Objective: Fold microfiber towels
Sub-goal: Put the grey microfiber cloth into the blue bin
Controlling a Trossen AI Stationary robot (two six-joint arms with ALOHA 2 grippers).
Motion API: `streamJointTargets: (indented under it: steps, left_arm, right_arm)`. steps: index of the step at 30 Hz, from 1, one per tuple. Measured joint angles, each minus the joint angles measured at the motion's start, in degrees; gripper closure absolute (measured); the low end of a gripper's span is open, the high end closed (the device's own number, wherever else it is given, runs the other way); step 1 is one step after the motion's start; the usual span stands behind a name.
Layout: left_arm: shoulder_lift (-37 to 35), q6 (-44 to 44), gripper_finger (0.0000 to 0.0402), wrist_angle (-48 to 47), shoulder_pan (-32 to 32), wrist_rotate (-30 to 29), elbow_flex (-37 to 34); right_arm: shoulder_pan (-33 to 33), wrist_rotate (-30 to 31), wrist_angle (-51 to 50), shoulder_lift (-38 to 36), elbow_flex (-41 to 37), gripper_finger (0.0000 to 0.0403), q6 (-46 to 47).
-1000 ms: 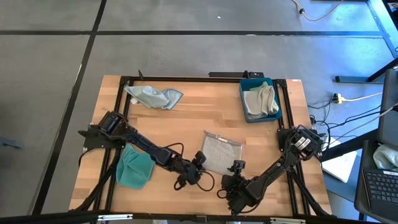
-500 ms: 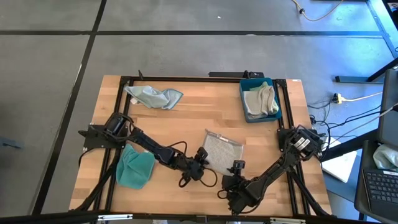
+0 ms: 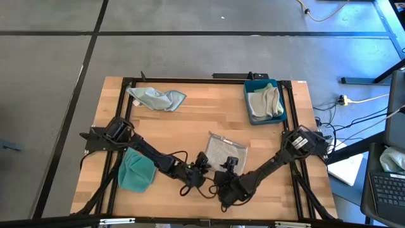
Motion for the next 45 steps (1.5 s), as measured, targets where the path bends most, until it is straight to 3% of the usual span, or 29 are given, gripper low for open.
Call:
streamJointTargets:
  steps: [11,17,24,32,37,45]
  left_arm:
    - [-0.01,0.43,0.0269,-0.46,-0.98,-2.53,0.01]
    - [-0.01,-1.55,0.0269,-0.42,0.57,-0.93,-0.02]
    - [-0.01,-2.60,0.0269,-0.37,0.71,-1.84,-0.04]
    - [-0.01,-1.27,0.0269,-2.66,-0.84,-11.11,-0.02]
    - [-0.40,-4.71,0.0269,-7.50,-2.66,-16.11,0.00]
    - [-2.16,-15.27,0.0269,-15.94,-6.73,-16.65,-0.18]
  right_arm:
    - [-0.21,3.52,-6.15,0.36,0.02,0.0215,-1.73]
    - [0.01,3.47,-4.30,0.49,0.75,0.0245,-8.44]
    - [-1.31,-0.67,-2.00,0.10,-1.15,0.0305,-5.38]
    - [-1.79,-1.42,-1.98,0.18,-0.92,0.0390,-6.82]
    - [-2.03,-3.06,-8.75,0.76,4.22,0.0395,-7.10]
    - [-4.85,-2.80,-26.76,-1.00,13.99,0.0395,-5.64]
